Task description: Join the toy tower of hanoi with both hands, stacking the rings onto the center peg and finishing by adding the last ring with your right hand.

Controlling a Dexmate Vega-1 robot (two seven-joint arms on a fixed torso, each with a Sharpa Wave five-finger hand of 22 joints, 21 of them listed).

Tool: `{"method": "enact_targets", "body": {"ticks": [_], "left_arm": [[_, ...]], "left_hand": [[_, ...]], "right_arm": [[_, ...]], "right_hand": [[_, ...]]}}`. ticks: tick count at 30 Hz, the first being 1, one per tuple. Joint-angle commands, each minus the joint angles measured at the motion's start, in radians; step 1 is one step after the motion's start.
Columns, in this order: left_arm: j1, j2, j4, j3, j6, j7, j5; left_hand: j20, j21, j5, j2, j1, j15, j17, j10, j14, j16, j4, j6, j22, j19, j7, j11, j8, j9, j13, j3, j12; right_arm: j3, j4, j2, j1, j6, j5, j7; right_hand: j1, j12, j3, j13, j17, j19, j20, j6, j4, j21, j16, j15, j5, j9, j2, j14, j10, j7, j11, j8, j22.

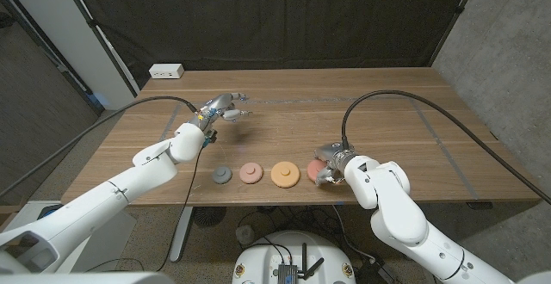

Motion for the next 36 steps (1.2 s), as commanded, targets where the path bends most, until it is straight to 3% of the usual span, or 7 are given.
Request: {"method": "enact_targets", "body": {"ticks": [1, 21, 36], "left_arm": [[0.018, 0.014, 0.027, -0.022, -0.056, 0.002, -0.018], [0.047, 0.025, 0.039, -0.043, -0.106, 0.004, -0.036], [0.056, 0.017, 0.079, -0.053, -0.166, 0.016, -0.05]], "left_hand": [[-0.059, 0.01, 0.004, 0.009, 0.001, -0.098, 0.002, 0.009, -0.003, 0.007, 0.0, 0.008, -0.002, -0.003, -0.002, -0.001, 0.007, 0.001, 0.003, -0.004, -0.002], [-0.059, 0.02, 0.004, 0.008, -0.002, -0.099, 0.001, 0.016, 0.0, 0.014, 0.0, 0.014, -0.011, -0.003, -0.003, -0.004, 0.007, 0.002, 0.007, -0.006, -0.002], [-0.059, 0.027, 0.005, 0.008, -0.002, -0.099, -0.003, 0.019, -0.002, 0.015, 0.0, 0.018, -0.018, -0.004, -0.004, -0.006, 0.006, 0.002, 0.009, -0.006, -0.003]], "right_arm": [[0.004, -0.034, 0.014, -0.007, 0.031, -0.045, 0.033], [-0.017, -0.04, 0.06, 0.002, 0.115, -0.072, 0.048], [-0.065, -0.005, 0.112, 0.052, 0.177, -0.091, 0.059]], "right_hand": [[0.063, 0.0, 0.064, 0.006, 0.004, 0.01, -0.051, 0.102, 0.051, -0.003, -0.005, -0.027, 0.006, 0.004, 0.06, 0.016, 0.162, -0.092, -0.152, 0.002, -0.002], [0.058, -0.006, 0.073, 0.015, 0.004, 0.014, -0.051, 0.105, 0.054, -0.008, -0.023, -0.027, 0.009, 0.003, 0.055, 0.018, 0.169, -0.094, -0.152, 0.0, -0.006], [0.056, -0.011, 0.078, 0.021, 0.004, 0.014, -0.051, 0.108, 0.054, -0.012, -0.032, -0.028, 0.011, 0.002, 0.051, 0.02, 0.171, -0.095, -0.156, -0.001, -0.011]]}}
